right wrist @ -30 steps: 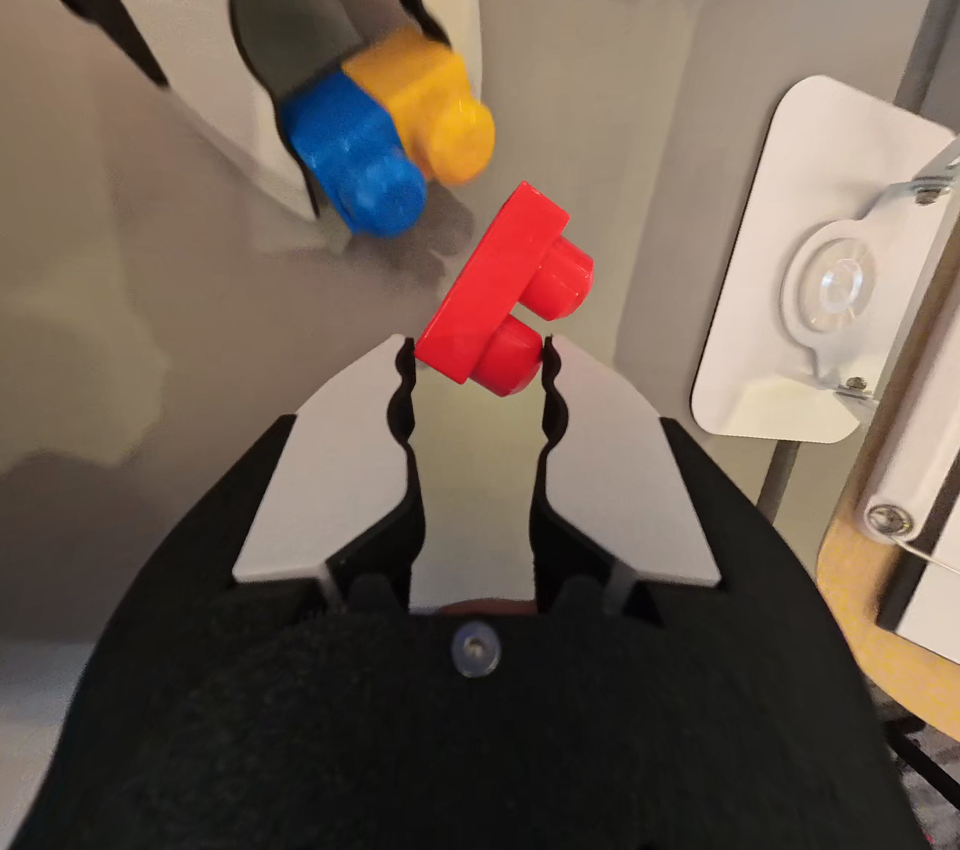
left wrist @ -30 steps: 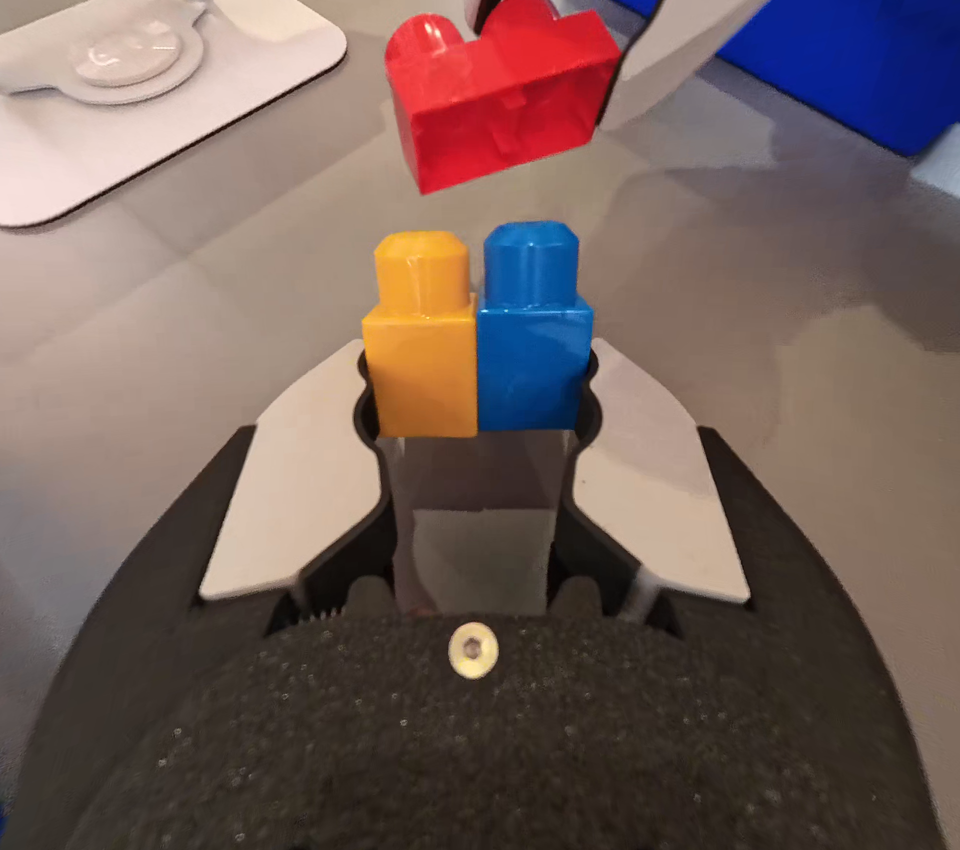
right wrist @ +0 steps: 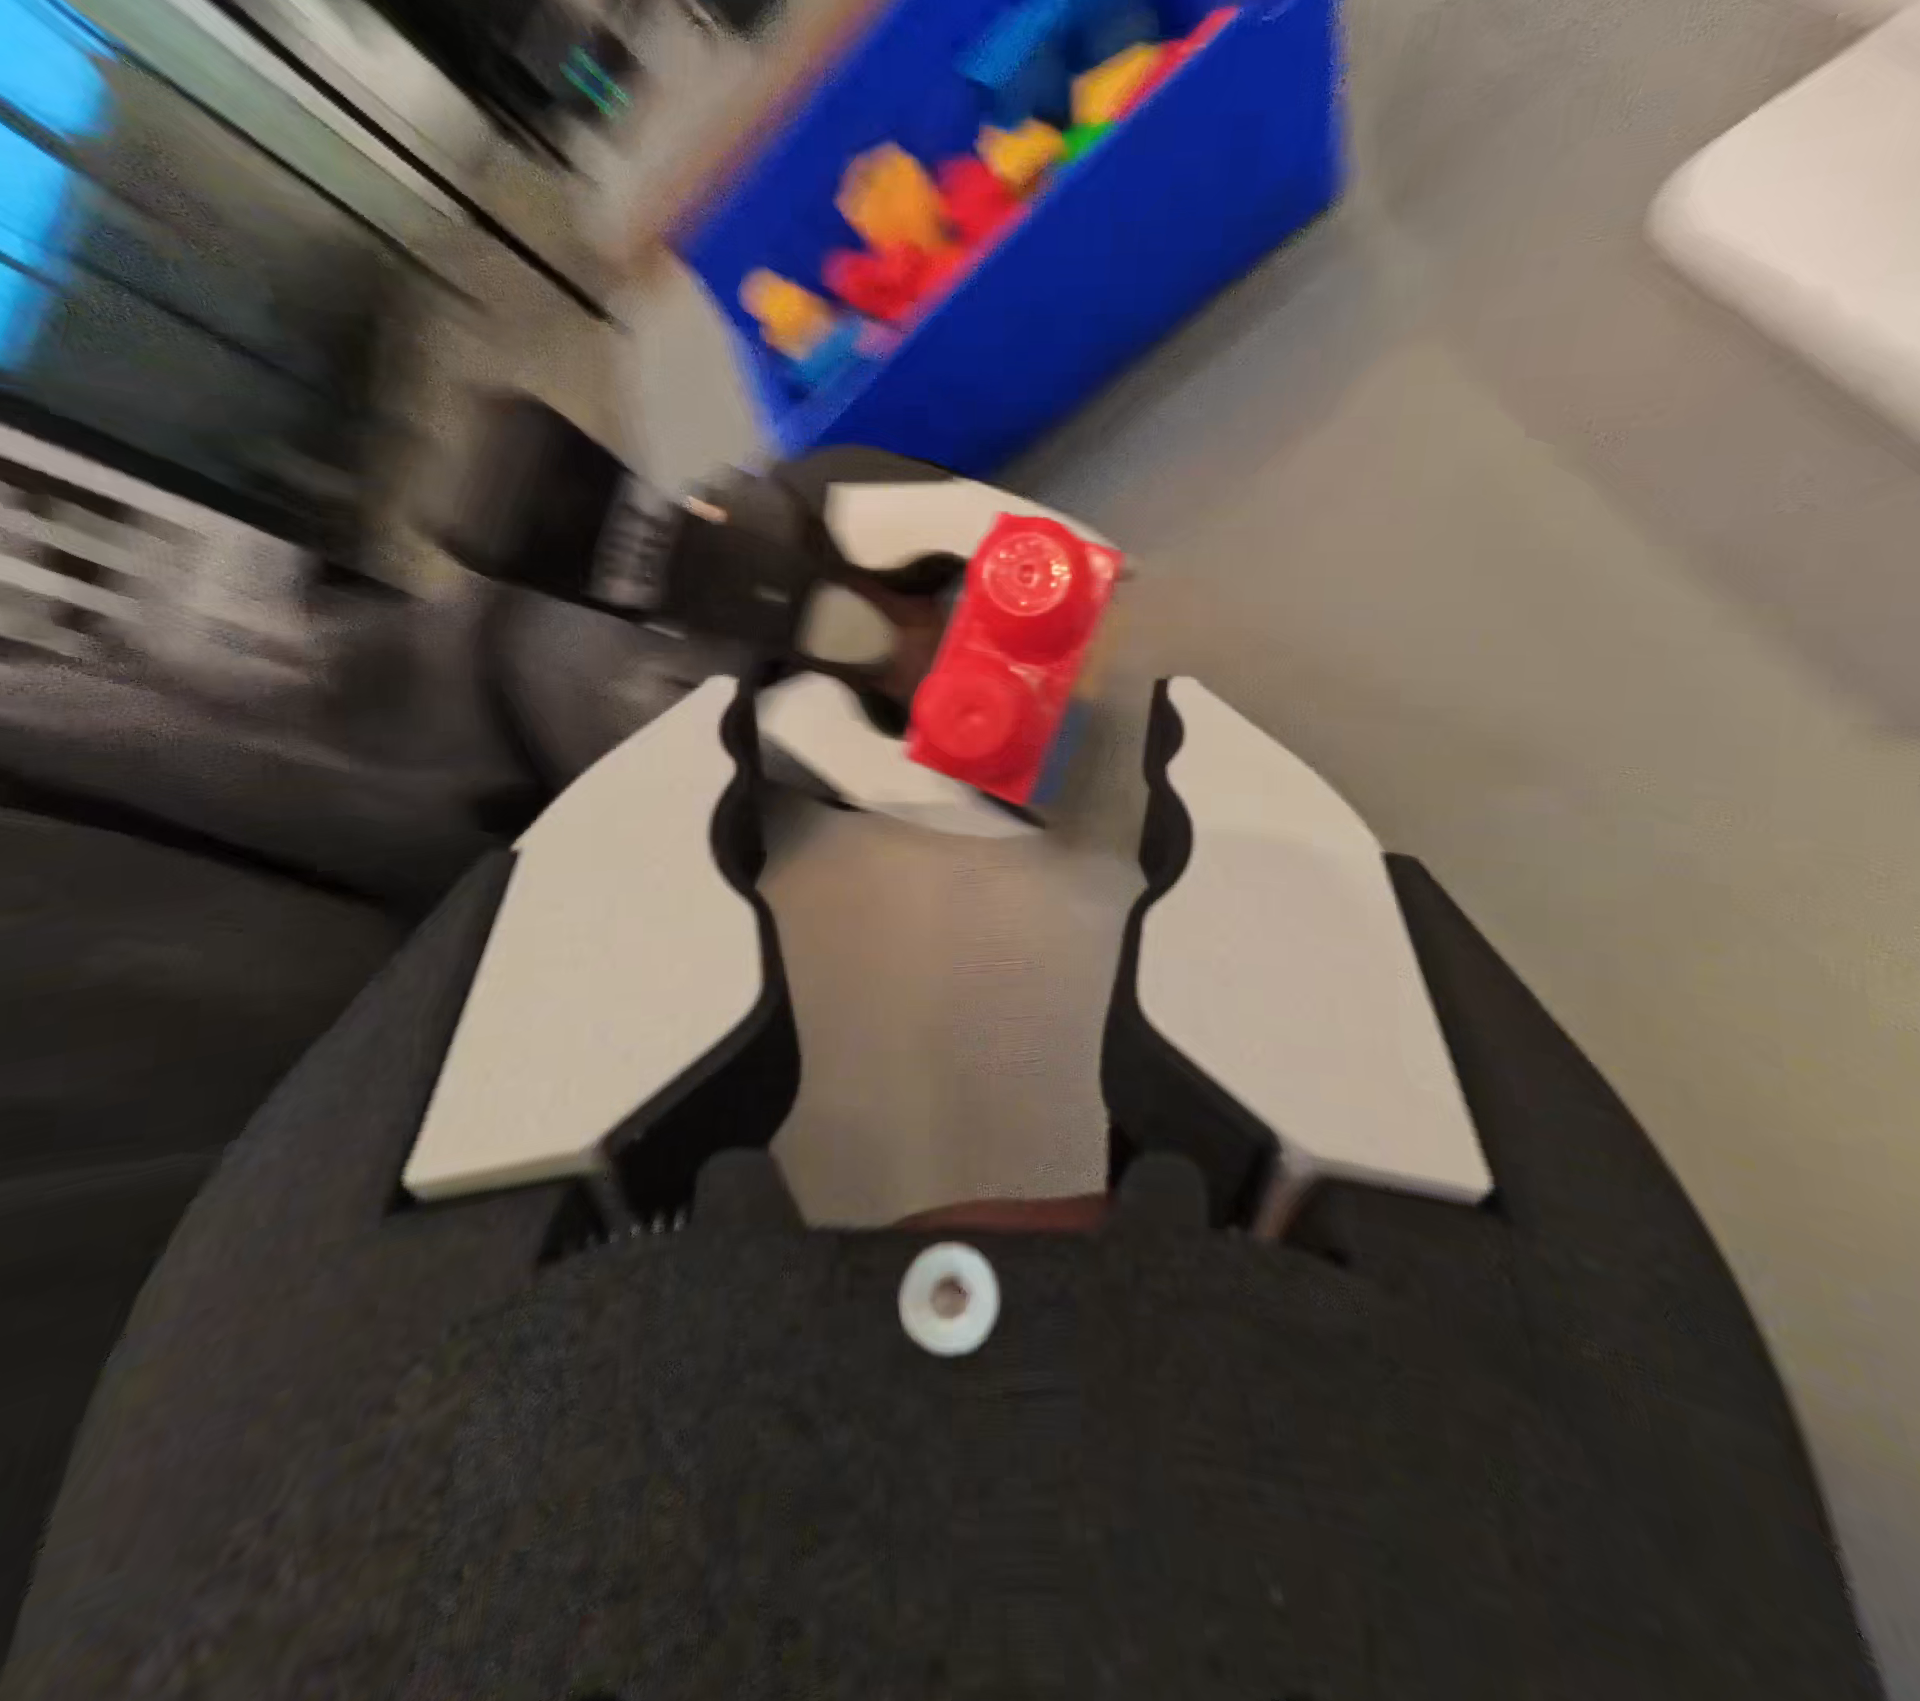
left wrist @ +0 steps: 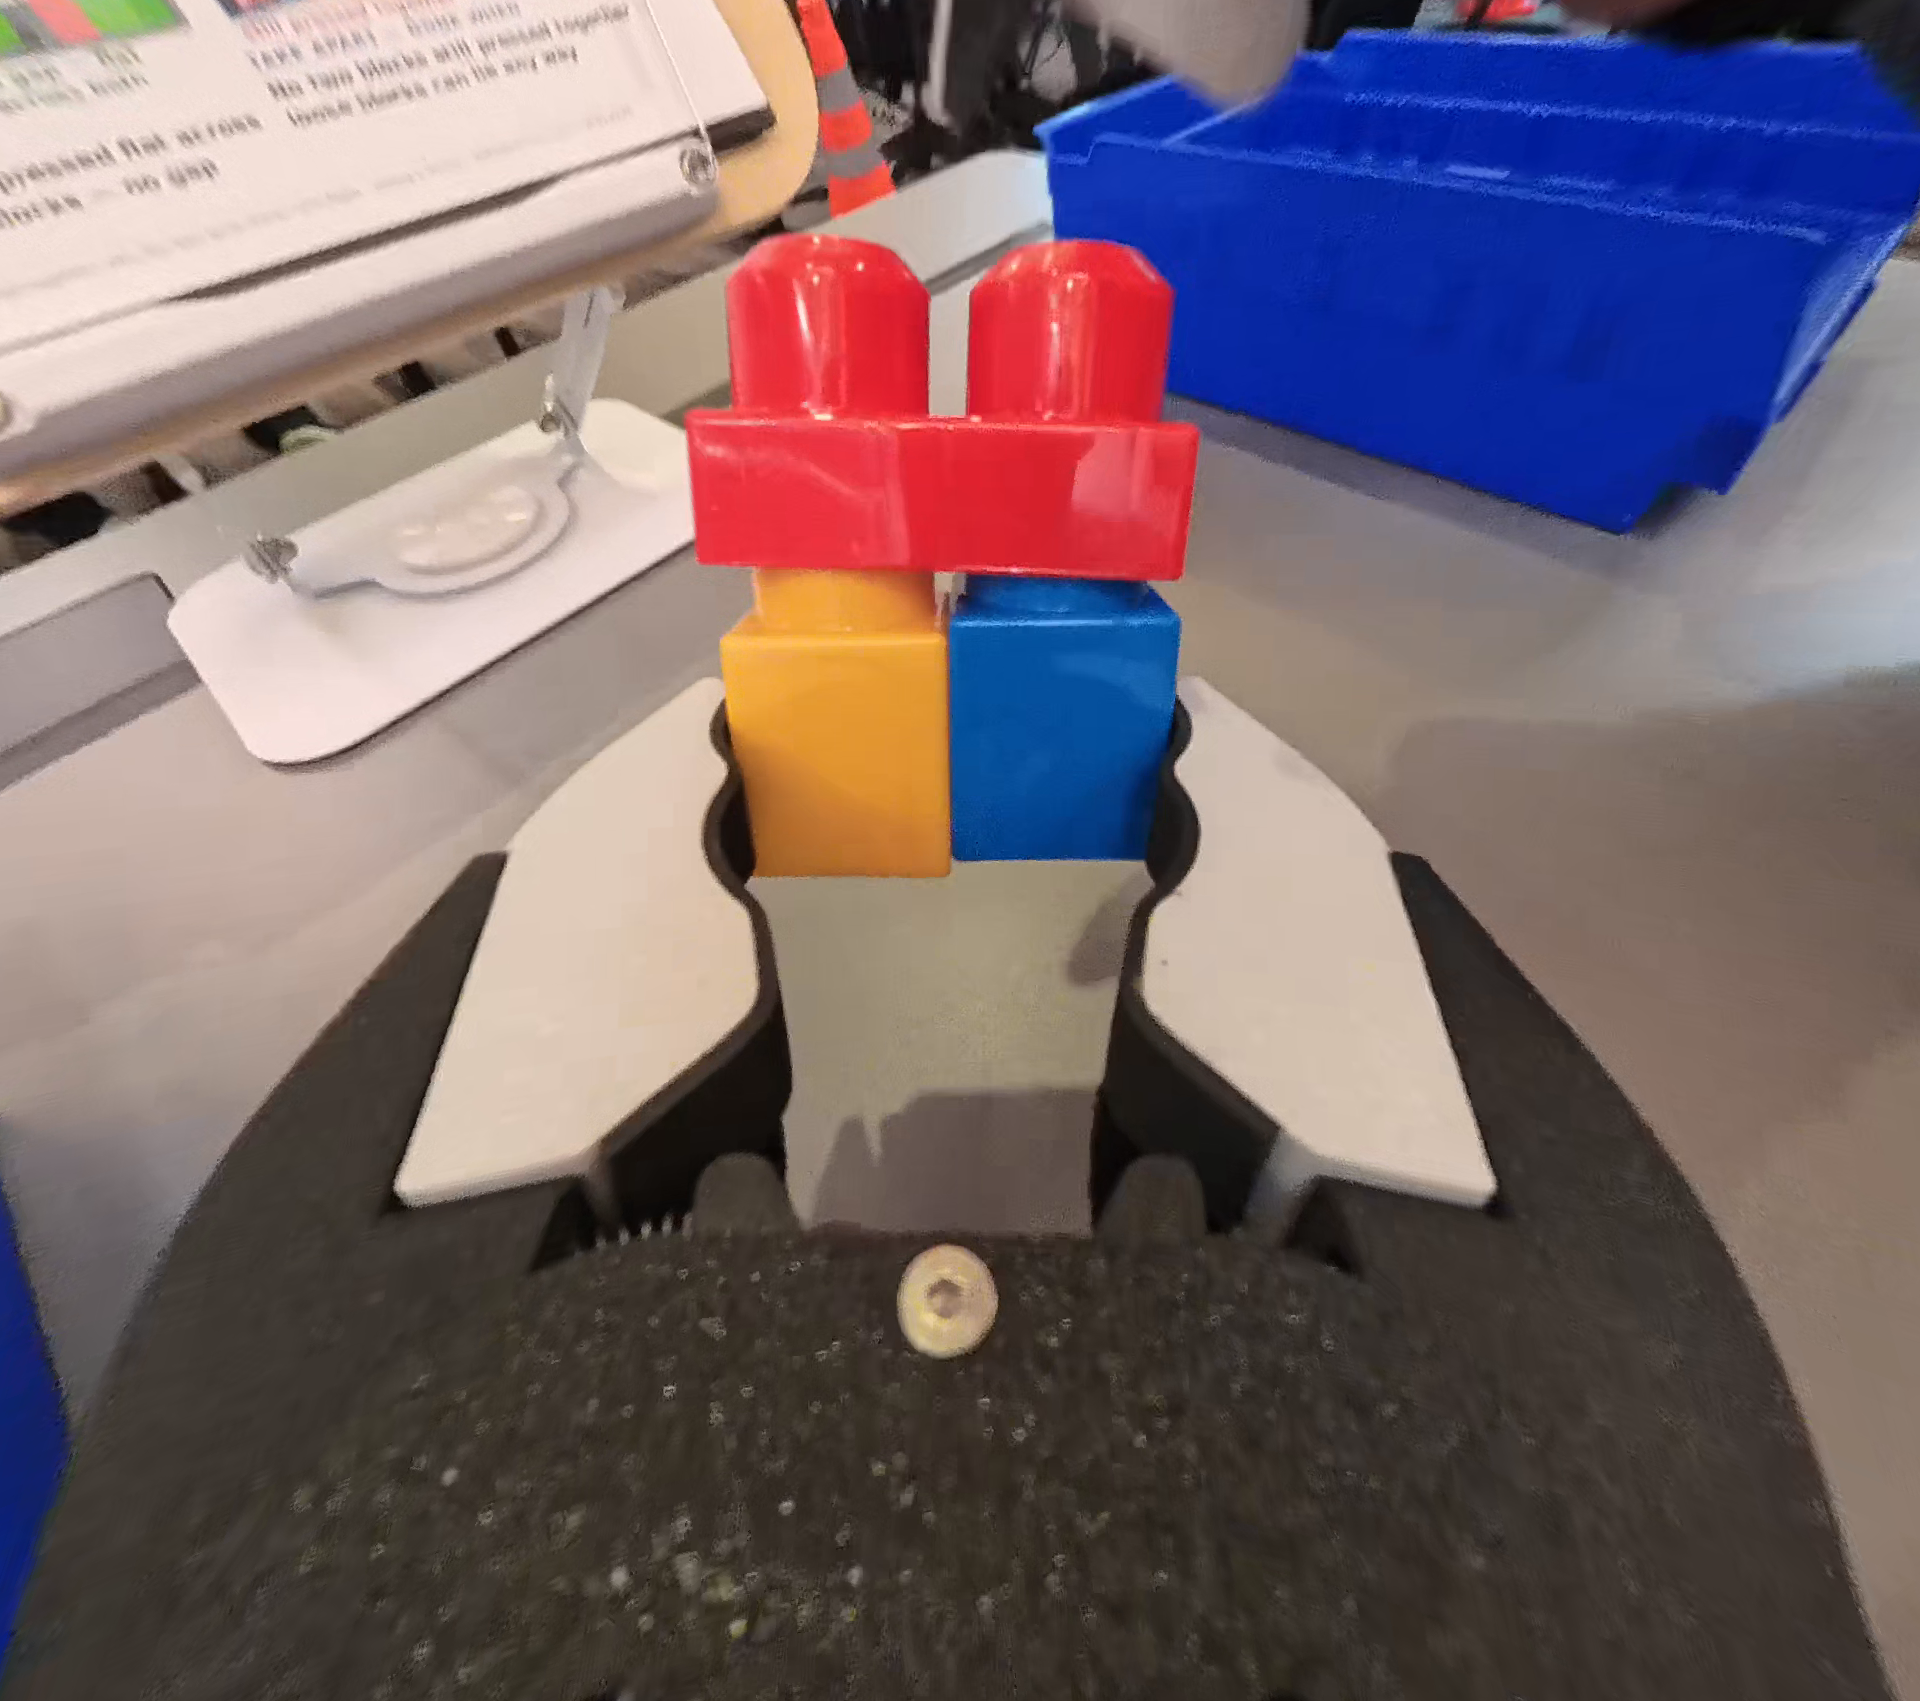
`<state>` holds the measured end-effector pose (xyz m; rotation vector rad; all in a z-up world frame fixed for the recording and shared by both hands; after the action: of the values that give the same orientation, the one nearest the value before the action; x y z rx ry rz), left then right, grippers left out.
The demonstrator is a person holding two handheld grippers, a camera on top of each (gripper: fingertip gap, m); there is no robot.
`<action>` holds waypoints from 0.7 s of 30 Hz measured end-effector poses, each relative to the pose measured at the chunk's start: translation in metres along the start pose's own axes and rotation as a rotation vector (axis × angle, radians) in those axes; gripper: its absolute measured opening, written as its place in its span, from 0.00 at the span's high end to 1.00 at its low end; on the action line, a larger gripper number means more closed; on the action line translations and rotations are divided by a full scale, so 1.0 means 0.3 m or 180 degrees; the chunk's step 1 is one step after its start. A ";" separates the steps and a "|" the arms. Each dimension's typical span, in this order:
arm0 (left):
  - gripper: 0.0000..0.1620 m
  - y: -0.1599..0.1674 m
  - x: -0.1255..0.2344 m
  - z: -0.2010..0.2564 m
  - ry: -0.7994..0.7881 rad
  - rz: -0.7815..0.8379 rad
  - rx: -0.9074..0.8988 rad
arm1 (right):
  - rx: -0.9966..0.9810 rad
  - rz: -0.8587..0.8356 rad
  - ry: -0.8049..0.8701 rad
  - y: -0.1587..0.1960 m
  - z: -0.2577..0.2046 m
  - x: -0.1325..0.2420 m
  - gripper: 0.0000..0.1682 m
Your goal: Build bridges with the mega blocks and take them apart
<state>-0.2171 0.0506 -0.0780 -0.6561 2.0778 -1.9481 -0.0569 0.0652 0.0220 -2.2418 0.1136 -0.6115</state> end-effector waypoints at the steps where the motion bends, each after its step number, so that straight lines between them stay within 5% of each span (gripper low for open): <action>1: 0.54 -0.006 0.008 0.005 0.0074 0.0054 -0.0027 | -0.0612 0.0165 -0.0381 0.023 0.018 0.004 0.57; 8: 0.54 -0.047 0.027 0.063 0.0506 0.0361 -0.0103 | -0.2162 0.0556 -0.1479 0.176 0.099 -0.058 0.43; 17: 0.54 -0.063 0.036 0.100 0.0745 0.0506 -0.0171 | -0.2261 0.0356 -0.1978 0.221 0.081 -0.150 0.43; 19: 0.54 -0.063 0.035 0.101 0.0749 0.0526 -0.0140 | -0.2328 0.0239 -0.2069 0.251 0.080 -0.176 0.33; 21: 0.54 -0.055 0.032 0.100 0.0690 0.0478 -0.0175 | -0.2404 0.0367 -0.2150 0.260 0.090 -0.190 0.34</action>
<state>-0.2094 0.0193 -0.0634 -0.2987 2.2404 -1.9589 -0.0858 0.0457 -0.0719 -3.0105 0.1428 0.3445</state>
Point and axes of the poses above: each gripper's, where its closed fingertips meet, x back along the fingers, y out of its underside, z = x × y across the jaws, the point moved 8 cm from there along x, back along the fingers, and after that the axes turned 7 degrees about z, right-handed, at the moved point
